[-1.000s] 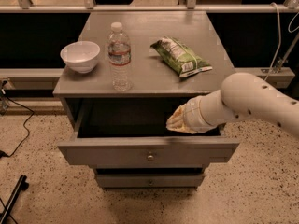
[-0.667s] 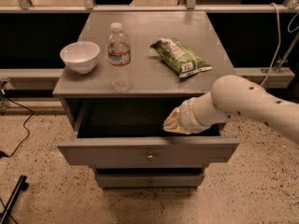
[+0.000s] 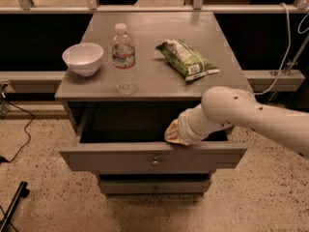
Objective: Open top drawer
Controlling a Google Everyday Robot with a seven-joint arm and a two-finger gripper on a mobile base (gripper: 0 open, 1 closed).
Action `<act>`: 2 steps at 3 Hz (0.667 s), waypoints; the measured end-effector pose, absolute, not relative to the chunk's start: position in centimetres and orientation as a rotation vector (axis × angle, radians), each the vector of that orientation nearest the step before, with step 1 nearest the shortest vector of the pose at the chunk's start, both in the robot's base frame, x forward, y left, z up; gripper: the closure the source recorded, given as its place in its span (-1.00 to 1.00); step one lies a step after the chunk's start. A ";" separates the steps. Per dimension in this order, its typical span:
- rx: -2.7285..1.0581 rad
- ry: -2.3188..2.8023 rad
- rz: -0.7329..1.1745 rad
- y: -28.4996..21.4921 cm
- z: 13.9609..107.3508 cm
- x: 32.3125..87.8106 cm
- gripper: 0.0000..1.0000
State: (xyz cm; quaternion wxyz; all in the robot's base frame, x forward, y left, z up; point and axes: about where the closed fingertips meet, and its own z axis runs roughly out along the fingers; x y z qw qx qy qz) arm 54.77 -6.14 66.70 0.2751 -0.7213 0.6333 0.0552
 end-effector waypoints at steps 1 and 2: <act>-1.939 1.702 0.149 -6.1 66.7 54.8 0.96; -2.011 1.694 0.198 -6.1 65.4 53.1 0.96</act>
Offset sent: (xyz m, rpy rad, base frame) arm -0.0635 -0.0040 -0.0465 -0.0843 0.1852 0.1875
